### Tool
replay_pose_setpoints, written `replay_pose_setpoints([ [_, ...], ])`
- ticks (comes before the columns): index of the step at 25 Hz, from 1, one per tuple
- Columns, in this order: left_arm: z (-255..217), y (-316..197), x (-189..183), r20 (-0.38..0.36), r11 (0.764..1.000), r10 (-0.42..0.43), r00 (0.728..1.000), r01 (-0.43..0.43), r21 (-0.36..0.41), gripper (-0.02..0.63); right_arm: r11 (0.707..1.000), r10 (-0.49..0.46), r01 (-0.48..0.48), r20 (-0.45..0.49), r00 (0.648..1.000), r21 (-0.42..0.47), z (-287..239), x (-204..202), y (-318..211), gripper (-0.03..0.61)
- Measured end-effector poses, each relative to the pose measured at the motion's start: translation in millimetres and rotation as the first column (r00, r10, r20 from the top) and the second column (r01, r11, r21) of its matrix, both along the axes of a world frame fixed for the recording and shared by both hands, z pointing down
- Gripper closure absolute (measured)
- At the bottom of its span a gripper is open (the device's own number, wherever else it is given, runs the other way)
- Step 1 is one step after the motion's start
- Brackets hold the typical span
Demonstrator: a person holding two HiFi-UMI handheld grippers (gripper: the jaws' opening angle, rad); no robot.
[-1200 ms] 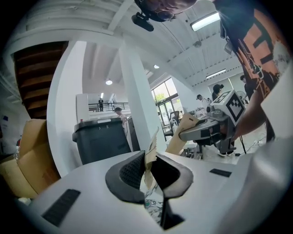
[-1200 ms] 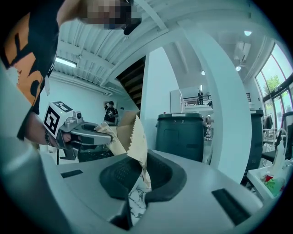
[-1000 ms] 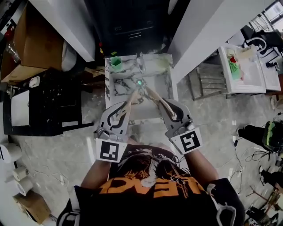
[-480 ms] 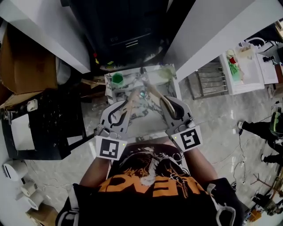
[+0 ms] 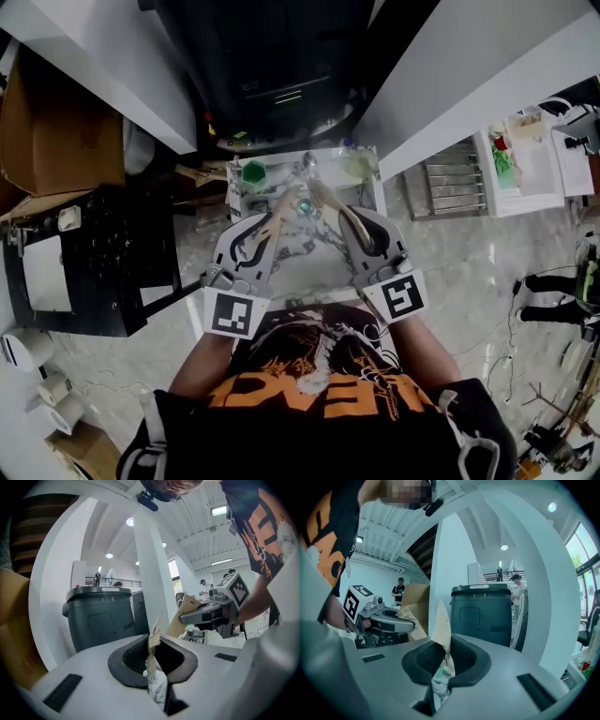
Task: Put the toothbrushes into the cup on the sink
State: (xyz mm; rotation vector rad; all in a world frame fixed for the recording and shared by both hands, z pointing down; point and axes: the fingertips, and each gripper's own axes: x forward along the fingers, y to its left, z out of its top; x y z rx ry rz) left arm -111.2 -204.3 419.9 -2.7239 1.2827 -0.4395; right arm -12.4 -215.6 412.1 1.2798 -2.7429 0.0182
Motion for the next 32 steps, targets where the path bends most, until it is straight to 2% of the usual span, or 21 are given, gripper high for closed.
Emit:
replay_pose_setpoints([
  [6, -8, -7, 21, 0.034, 1.000, 0.010, 0.999, -0.010, 0.017, 0.563, 1.000, -0.003, 0.003, 0.012, 1.000, 0.002, 0, 20, -9, 0.538],
  [13, -2, -15, 39, 0.034, 1.000, 0.013, 0.999, -0.014, 0.005, 0.563, 1.000, 0.017, -0.017, 0.003, 1.000, -0.004, 10, 47, -23, 0.538],
  [19, 6, -21, 61, 0.026, 1.000, 0.026, 0.999, -0.026, -0.005, 0.563, 0.999, 0.049, -0.050, -0.036, 0.998, -0.015, 28, 74, -38, 0.539],
  [24, 13, -25, 85, 0.023, 0.999, 0.049, 0.999, -0.049, -0.004, 0.563, 0.994, 0.097, -0.102, -0.105, 0.990, -0.044, 55, 104, -58, 0.538],
  [32, 39, -43, 112, 0.025, 1.000, 0.029, 0.999, -0.029, 0.003, 0.563, 0.979, 0.152, -0.170, -0.157, 0.976, -0.110, 107, 133, -94, 0.538],
])
